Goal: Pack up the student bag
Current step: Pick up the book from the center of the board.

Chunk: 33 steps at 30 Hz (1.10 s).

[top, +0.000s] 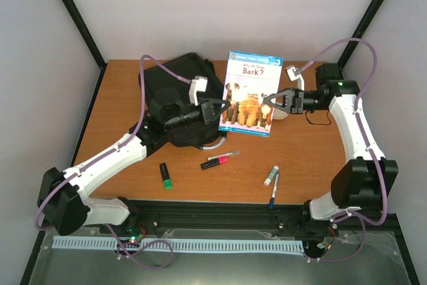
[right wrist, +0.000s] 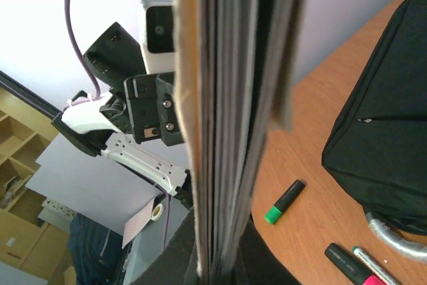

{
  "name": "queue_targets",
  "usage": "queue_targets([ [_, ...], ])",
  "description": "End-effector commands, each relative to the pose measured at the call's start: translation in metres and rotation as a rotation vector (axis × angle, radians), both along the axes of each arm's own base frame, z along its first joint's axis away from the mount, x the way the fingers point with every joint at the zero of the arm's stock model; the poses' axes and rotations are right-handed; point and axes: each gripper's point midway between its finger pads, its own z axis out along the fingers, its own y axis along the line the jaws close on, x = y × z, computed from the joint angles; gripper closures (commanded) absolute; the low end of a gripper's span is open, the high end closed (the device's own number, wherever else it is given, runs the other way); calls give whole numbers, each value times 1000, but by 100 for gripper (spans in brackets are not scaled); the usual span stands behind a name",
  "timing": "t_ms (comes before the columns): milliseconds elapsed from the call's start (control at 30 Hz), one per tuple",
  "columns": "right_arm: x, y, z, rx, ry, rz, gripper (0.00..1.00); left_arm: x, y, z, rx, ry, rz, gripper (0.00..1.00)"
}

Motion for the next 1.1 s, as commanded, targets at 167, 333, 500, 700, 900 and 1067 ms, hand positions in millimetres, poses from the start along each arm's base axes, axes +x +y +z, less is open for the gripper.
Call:
queue_targets([
  [167,5,1,26,131,21,57,97,7,9,17,-14,-53,49,79],
  [333,36,1,14,22,39,13,97,21,29,-8,196,-21,177,29],
  [500,89,-7,-19,-203,100,-171,97,30,62,-27,404,-43,314,23],
  [700,126,-34,-54,-415,57,-426,97,40,103,-69,746,-48,419,17],
  [900,123,-62,-98,-606,-15,-580,97,46,116,-123,1078,1,331,17],
  [1067,109,-72,-127,-671,-29,-618,97,49,113,-149,1221,3,261,9],
])
